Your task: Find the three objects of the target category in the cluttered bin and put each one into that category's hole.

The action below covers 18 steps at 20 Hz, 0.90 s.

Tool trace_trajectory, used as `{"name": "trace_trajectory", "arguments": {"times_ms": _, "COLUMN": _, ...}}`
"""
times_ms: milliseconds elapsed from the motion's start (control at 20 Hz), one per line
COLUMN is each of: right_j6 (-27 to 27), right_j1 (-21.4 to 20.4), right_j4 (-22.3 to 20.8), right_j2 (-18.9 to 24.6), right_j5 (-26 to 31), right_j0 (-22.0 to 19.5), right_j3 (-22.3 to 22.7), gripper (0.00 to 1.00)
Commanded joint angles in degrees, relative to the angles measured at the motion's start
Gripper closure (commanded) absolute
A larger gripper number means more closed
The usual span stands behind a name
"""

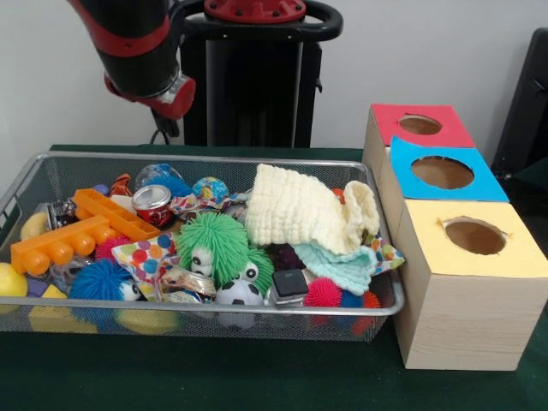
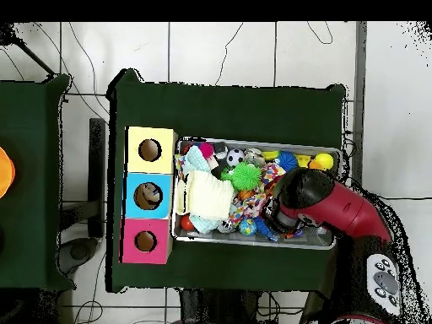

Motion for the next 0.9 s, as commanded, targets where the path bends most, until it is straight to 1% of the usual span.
{"name": "trace_trajectory", "arguments": {"times_ms": 50, "right_j6": 14.91, "right_j1": 3.74, "right_j4": 2.15, "right_j2": 0.45, "right_j5": -1.01, "right_j0": -1.94, "right_j3": 1.65, "gripper": 1.00}}
{"name": "trace_trajectory", "arguments": {"times_ms": 100, "right_j6": 14.26, "right_j1": 5.05, "right_j4": 2.02, "right_j2": 1.02, "right_j5": -2.35, "right_j0": -2.56, "right_j3": 0.14, "gripper": 1.00}}
{"name": "trace_trajectory", "arguments": {"times_ms": 150, "right_j6": 13.60, "right_j1": 6.38, "right_j4": 2.37, "right_j2": 2.02, "right_j5": -5.23, "right_j0": -3.37, "right_j3": -1.78, "gripper": 1.00}}
{"name": "trace_trajectory", "arguments": {"times_ms": 200, "right_j6": 11.63, "right_j1": 8.41, "right_j4": 2.22, "right_j2": 3.52, "right_j5": -8.91, "right_j0": -4.67, "right_j3": -4.79, "gripper": 1.00}}
{"name": "trace_trajectory", "arguments": {"times_ms": 250, "right_j6": 10.25, "right_j1": 9.82, "right_j4": 2.94, "right_j2": 5.19, "right_j5": -12.70, "right_j0": -5.98, "right_j3": -6.97, "gripper": 1.00}}
{"name": "trace_trajectory", "arguments": {"times_ms": 300, "right_j6": 7.90, "right_j1": 11.32, "right_j4": 2.94, "right_j2": 6.87, "right_j5": -15.13, "right_j0": -7.33, "right_j3": -9.42, "gripper": 1.00}}
{"name": "trace_trajectory", "arguments": {"times_ms": 350, "right_j6": 7.00, "right_j1": 12.26, "right_j4": 3.73, "right_j2": 8.23, "right_j5": -16.72, "right_j0": -8.33, "right_j3": -10.95, "gripper": 1.00}}
{"name": "trace_trajectory", "arguments": {"times_ms": 450, "right_j6": 4.90, "right_j1": 13.03, "right_j4": 3.70, "right_j2": 10.47, "right_j5": -22.03, "right_j0": -9.81, "right_j3": -12.44, "gripper": 1.00}}
{"name": "trace_trajectory", "arguments": {"times_ms": 550, "right_j6": 5.37, "right_j1": 13.46, "right_j4": 3.15, "right_j2": 10.57, "right_j5": -22.66, "right_j0": -9.87, "right_j3": -13.84, "gripper": 1.00}}
{"name": "trace_trajectory", "arguments": {"times_ms": 650, "right_j6": 5.75, "right_j1": 12.89, "right_j4": 2.33, "right_j2": 10.52, "right_j5": -24.14, "right_j0": -9.93, "right_j3": -13.50, "gripper": 1.00}}
{"name": "trace_trajectory", "arguments": {"times_ms": 900, "right_j6": 6.15, "right_j1": 12.65, "right_j4": 2.23, "right_j2": 10.91, "right_j5": -24.44, "right_j0": -10.51, "right_j3": -14.10, "gripper": 1.00}}
